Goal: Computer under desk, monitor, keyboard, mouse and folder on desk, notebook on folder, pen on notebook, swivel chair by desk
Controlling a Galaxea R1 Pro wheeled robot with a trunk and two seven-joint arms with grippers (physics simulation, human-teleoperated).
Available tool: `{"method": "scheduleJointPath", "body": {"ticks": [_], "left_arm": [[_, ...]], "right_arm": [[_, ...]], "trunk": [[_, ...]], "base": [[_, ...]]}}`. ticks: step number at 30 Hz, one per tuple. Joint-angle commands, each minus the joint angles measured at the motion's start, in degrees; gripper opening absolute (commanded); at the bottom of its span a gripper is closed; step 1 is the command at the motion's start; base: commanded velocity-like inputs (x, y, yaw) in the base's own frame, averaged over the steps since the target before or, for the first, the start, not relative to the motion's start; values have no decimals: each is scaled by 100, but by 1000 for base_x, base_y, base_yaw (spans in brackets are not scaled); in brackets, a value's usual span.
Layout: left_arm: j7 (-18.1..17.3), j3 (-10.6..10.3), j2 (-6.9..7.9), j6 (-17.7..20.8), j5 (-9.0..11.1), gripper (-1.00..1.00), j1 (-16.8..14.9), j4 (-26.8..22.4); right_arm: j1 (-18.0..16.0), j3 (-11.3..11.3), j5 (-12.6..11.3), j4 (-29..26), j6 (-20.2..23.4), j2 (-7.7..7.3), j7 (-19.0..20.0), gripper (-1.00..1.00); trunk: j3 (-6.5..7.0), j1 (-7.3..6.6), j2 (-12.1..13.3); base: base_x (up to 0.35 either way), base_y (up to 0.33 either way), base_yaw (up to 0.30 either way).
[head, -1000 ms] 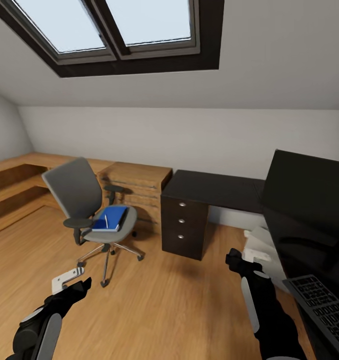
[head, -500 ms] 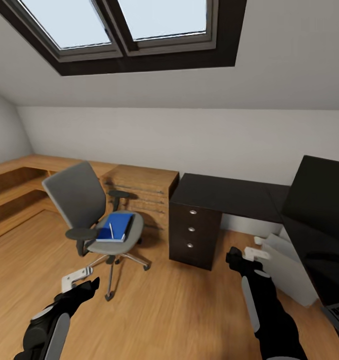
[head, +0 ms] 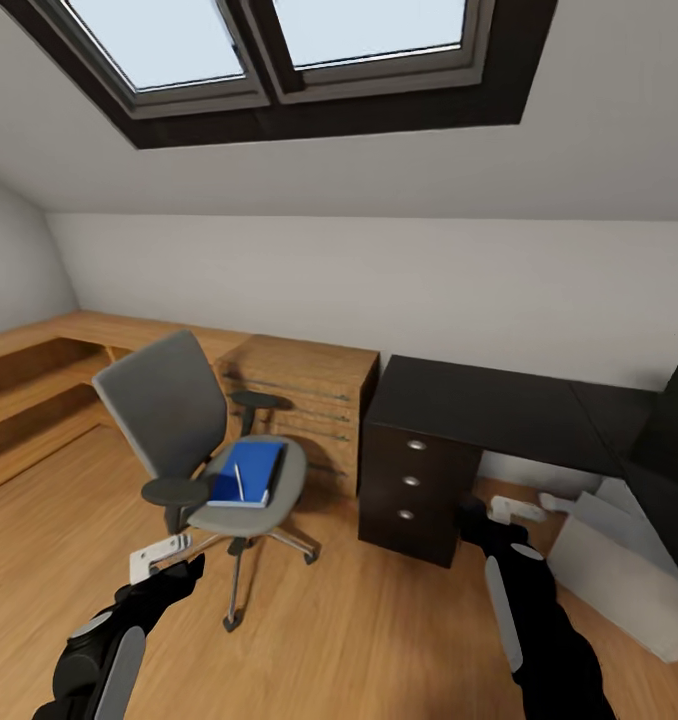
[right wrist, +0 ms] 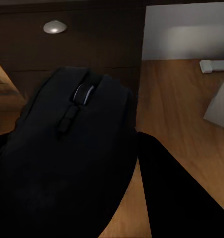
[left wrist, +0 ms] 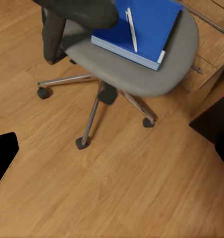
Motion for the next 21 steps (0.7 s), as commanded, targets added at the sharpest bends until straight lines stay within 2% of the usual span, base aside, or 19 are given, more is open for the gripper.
{"method": "scheduleJointPath", "body": {"ticks": [1, 7, 9, 13, 14, 16, 17, 20, 21], "left_arm": [[45, -48, -3, 23, 58, 100, -5, -4], [50, -325, 1, 23, 55, 100, -6, 29], [52, -496, 10, 23, 53, 100, -6, 75], [58, -630, 13, 23, 52, 100, -6, 122], [62, -761, 16, 23, 51, 100, -5, 169], [66, -873, 20, 23, 48, 100, -5, 229], [73, -1026, 18, 23, -66, 100, -5, 290], [83, -1145, 16, 20, -286, 100, -5, 340], [91, -1210, 15, 18, -419, 100, -5, 383]], "right_arm": [[-2, -6, -7, -11, 28, 4, -9, -100], [6, -1, -12, -6, 21, 4, -5, -100], [7, 2, -13, -5, 21, 4, -4, -100], [8, 3, -14, -5, 26, 4, 3, -100], [8, 5, -14, -2, 23, 4, 9, -100], [8, 30, -14, -2, 25, 5, 2, -100], [8, 80, -14, -4, 22, 4, 3, -100], [8, 94, -14, -4, 20, 4, 2, -100], [8, 98, -14, -1, 19, 4, 5, -100]], "trunk": [[-6, 3, -4], [-6, 3, -4], [-6, 3, -4], [-6, 3, -4], [-6, 3, -4], [-6, 3, -4], [-6, 3, -4], [-6, 3, -4], [-6, 3, -4]], "base": [[298, 82, 239], [301, 31, 262], [312, 3, 247], [317, -42, 94], [319, -83, 19], [319, -90, 12], [319, -99, 2], [319, -100, 1], [319, -100, 0]]}}
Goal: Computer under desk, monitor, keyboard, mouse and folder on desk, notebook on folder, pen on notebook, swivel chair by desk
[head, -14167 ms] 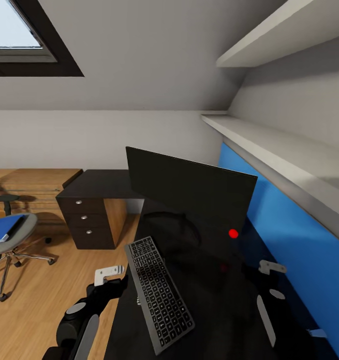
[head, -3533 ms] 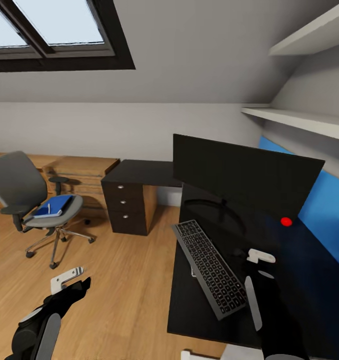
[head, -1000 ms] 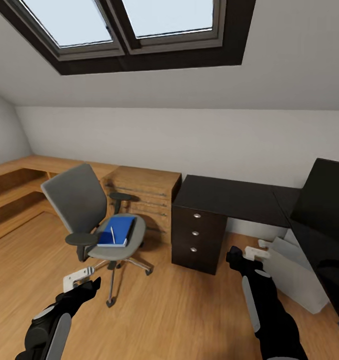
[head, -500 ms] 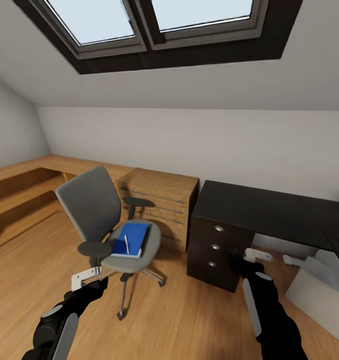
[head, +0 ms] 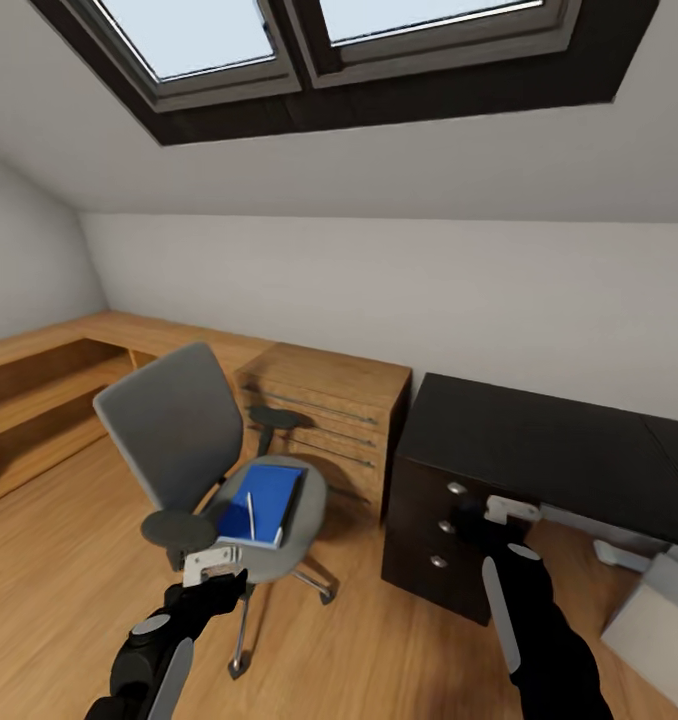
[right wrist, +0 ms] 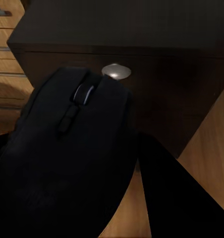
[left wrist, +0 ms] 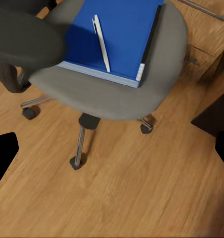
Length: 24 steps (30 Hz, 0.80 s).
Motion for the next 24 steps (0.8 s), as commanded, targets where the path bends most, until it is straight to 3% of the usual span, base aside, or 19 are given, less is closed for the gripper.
{"method": "scheduleJointPath", "body": {"ticks": [1, 12, 16, 24], "left_arm": [[52, -14, 1, 20, 40, 100, -4, -1], [62, -150, -8, 18, -19, 100, -4, 91], [78, -504, -5, 18, -34, 100, -4, 217], [82, -679, -6, 17, -36, 100, -4, 396]], "right_arm": [[-4, -5, -6, -6, 26, 4, -10, -100], [-4, -3, -6, 9, 24, 4, -12, -100], [-4, 4, -6, 27, 23, 4, -9, -100], [-4, 6, -6, 25, 26, 0, -9, -100]], "trunk": [[-6, 3, -3], [-2, 3, -3], [-1, 3, -3], [-1, 3, -3]], "base": [[319, -100, 5], [319, -100, 148], [319, -100, 14], [319, -100, 2]]}}
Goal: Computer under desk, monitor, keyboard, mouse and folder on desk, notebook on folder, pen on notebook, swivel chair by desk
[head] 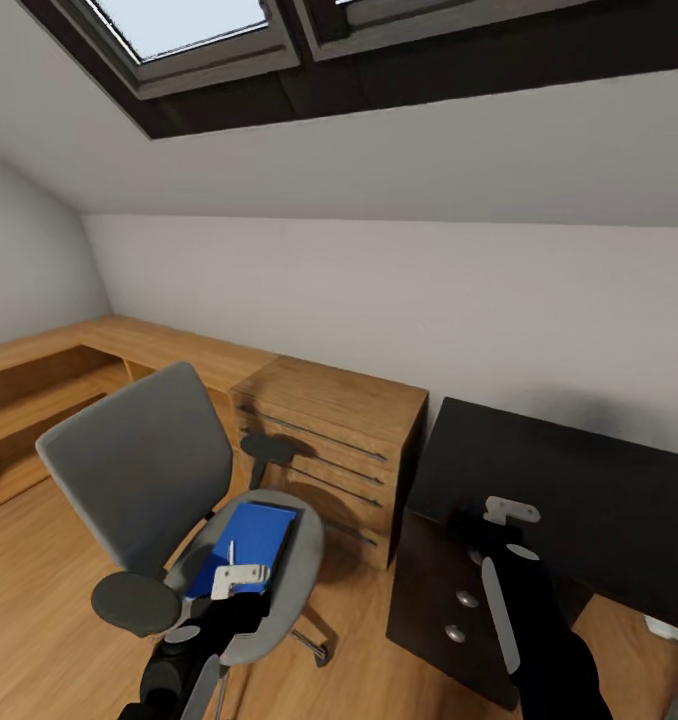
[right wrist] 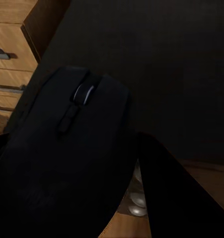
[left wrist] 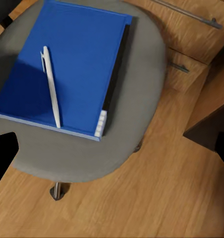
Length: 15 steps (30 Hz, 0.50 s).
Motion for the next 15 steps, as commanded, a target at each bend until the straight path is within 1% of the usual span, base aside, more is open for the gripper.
{"method": "scheduleJointPath", "body": {"ticks": [1, 5, 10, 15], "left_arm": [[52, -21, 0, 21, 59, 100, -4, 58], [52, -75, -7, 21, 58, 100, -4, 154], [52, -192, -3, 21, 58, 100, -4, 183], [52, -217, -2, 21, 58, 100, -4, 187]], "right_arm": [[-4, -5, -6, -7, 26, 5, -10, -100], [-4, -5, -6, -3, 26, 2, -10, -100], [-4, -5, -6, 1, 26, 0, -3, -100], [-4, -5, -4, 3, 26, -1, 0, -100]], "trunk": [[-6, 3, -3], [-6, 3, -3], [-6, 3, -3], [-6, 3, -3]], "base": [[319, -100, 0], [319, -100, 0], [319, -100, 0], [319, -100, 0]]}}
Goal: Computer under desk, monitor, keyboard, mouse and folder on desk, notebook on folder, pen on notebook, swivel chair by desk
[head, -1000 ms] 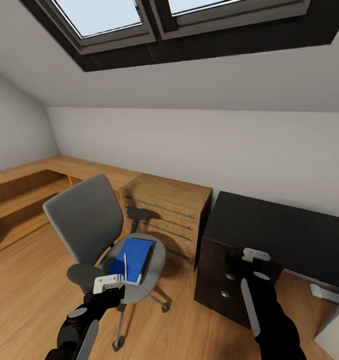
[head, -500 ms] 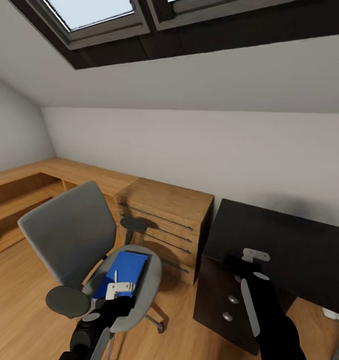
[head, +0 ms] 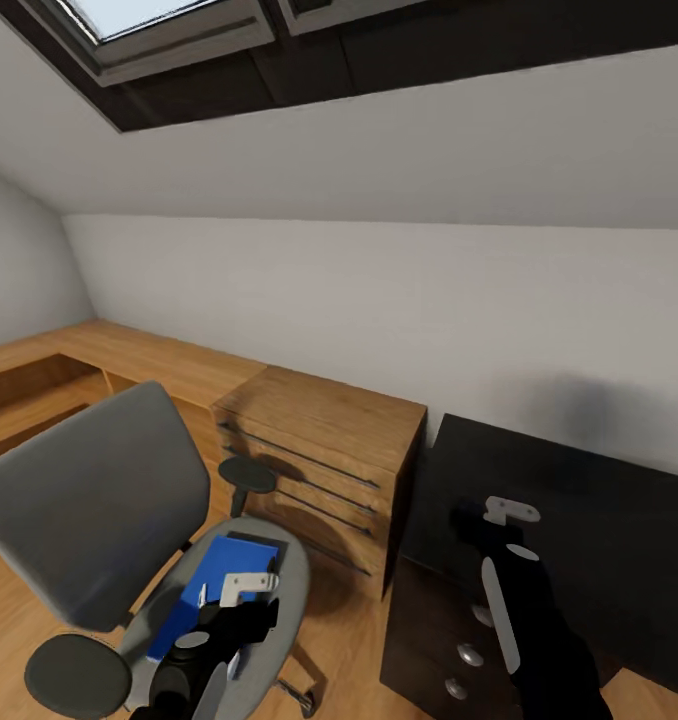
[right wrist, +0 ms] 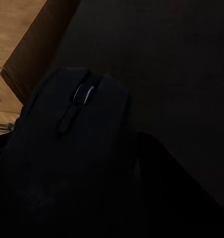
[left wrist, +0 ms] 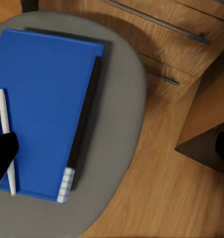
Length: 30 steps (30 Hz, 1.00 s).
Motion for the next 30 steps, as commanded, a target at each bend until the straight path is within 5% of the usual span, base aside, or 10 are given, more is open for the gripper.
{"method": "scheduleJointPath", "body": {"ticks": [1, 17, 21, 30], "left_arm": [[52, -9, 1, 21, 60, 100, -4, -7], [28, -11, 4, 21, 69, 100, -5, -136], [26, -11, 3, 21, 76, 100, -7, -178], [25, -19, 2, 21, 78, 100, -7, -181]], "right_arm": [[-4, -5, -4, -5, 26, 4, -7, -100], [-14, 283, 36, 994, -143, -31, 10, -100], [-35, 559, 46, 1386, -244, -32, -2, -100], [-39, 768, 65, 1432, -303, -29, -21, -100]], "trunk": [[-6, 3, -3], [-6, 3, -3], [-6, 3, -3], [-6, 3, -3]], "base": [[319, -100, 0], [145, -39, 0], [0, 0, 0], [14, 15, 0]]}}
